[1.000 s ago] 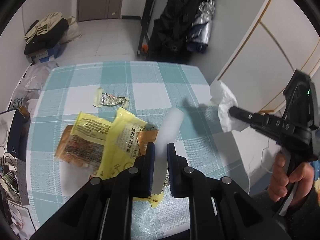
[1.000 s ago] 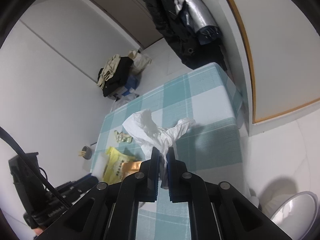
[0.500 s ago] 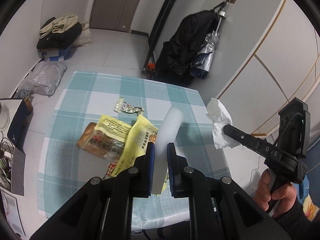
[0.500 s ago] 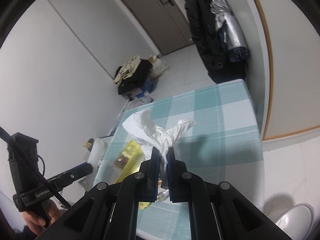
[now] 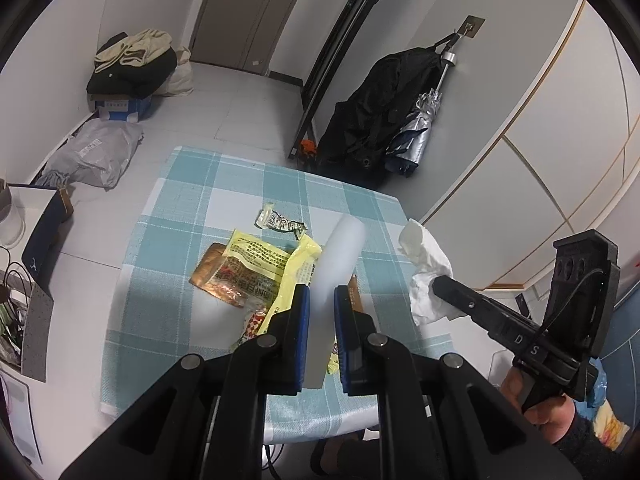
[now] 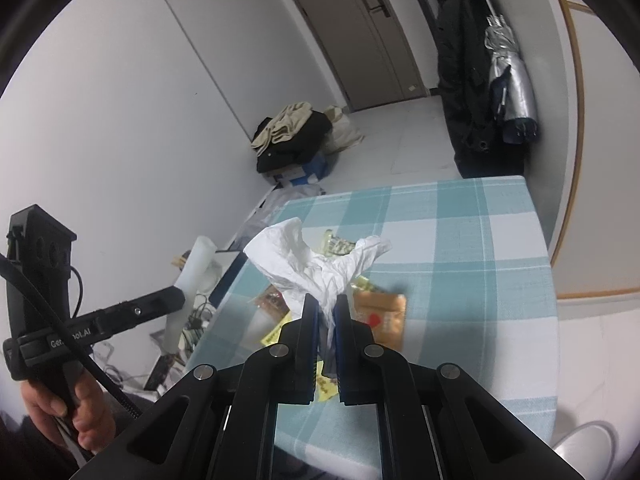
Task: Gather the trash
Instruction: 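Carry the white tissue and foam strip over the white bin with both grippers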
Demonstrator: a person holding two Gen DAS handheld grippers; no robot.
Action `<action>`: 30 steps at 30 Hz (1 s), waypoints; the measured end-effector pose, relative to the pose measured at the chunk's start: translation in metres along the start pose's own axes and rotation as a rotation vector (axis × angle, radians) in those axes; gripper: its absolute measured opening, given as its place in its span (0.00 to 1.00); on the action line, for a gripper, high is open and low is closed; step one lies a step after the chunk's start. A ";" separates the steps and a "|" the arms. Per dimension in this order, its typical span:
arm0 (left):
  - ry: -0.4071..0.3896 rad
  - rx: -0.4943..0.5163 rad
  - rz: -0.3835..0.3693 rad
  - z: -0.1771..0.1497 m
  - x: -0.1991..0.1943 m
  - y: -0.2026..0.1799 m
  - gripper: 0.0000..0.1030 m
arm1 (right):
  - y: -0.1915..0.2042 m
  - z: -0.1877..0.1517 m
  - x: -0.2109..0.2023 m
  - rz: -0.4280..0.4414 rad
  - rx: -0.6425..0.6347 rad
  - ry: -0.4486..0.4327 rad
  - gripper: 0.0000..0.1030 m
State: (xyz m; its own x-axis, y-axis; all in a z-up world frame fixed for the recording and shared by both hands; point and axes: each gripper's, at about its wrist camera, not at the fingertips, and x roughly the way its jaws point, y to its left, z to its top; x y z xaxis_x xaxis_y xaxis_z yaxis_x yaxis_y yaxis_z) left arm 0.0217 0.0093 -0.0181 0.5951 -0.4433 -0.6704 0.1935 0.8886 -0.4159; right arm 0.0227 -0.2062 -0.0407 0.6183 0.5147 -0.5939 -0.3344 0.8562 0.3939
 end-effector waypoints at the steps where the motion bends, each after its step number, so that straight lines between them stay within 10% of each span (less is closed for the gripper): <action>1: -0.003 0.002 -0.001 0.000 -0.002 0.001 0.08 | 0.002 0.000 -0.001 -0.002 -0.002 -0.001 0.07; 18: -0.057 0.039 -0.045 0.007 -0.030 -0.028 0.08 | 0.010 0.016 -0.079 -0.052 -0.020 -0.123 0.07; 30: -0.034 0.172 -0.146 0.007 -0.027 -0.119 0.08 | -0.049 0.005 -0.173 -0.202 0.039 -0.230 0.06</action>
State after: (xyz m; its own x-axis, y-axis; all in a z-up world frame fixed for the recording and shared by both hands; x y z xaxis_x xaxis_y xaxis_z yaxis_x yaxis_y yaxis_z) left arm -0.0113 -0.0834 0.0536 0.5763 -0.5668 -0.5888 0.4076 0.8238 -0.3940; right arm -0.0647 -0.3377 0.0464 0.8160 0.3062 -0.4903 -0.1628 0.9356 0.3133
